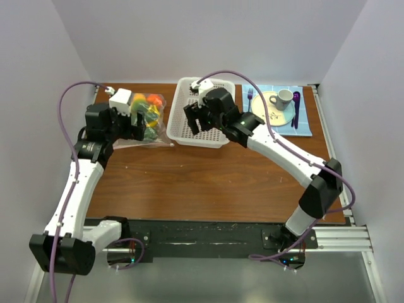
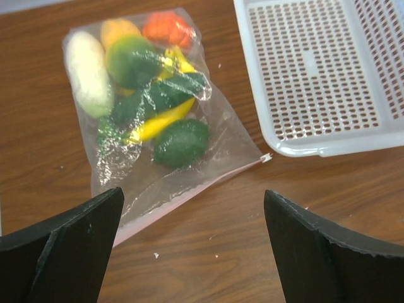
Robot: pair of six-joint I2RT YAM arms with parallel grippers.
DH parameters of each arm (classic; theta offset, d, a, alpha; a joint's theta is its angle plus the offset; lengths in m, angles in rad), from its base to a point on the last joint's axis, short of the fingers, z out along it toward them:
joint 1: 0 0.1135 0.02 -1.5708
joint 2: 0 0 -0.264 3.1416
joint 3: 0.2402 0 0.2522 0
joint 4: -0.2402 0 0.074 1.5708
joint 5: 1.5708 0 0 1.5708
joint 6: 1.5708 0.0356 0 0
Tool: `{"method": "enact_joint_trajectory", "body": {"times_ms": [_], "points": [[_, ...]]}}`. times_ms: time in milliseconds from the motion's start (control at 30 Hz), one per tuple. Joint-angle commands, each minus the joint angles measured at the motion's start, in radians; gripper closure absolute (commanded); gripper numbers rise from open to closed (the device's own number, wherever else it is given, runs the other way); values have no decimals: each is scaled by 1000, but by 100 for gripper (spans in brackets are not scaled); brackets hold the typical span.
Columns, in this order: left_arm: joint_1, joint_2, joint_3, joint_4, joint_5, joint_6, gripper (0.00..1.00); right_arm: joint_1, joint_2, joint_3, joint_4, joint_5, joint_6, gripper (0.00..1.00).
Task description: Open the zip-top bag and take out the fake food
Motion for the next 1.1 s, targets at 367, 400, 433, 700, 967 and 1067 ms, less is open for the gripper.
{"method": "enact_joint_trajectory", "body": {"times_ms": [367,400,433,700,967,1067], "points": [[22,132,-97,158,-37,103,3,-39,295,-10,152,224,41,77],[22,136,-102,158,-31,137,5,-47,288,-28,150,235,50,80],[22,139,-105,146,-8,161,7,-50,279,-48,143,238,73,82],[22,64,-169,87,63,463,5,-42,44,-401,42,275,301,99],[22,-115,-378,191,118,697,0,-33,-143,-683,-20,183,394,100],[21,-131,-433,286,90,750,0,-33,-215,-734,-87,166,417,100]]}}
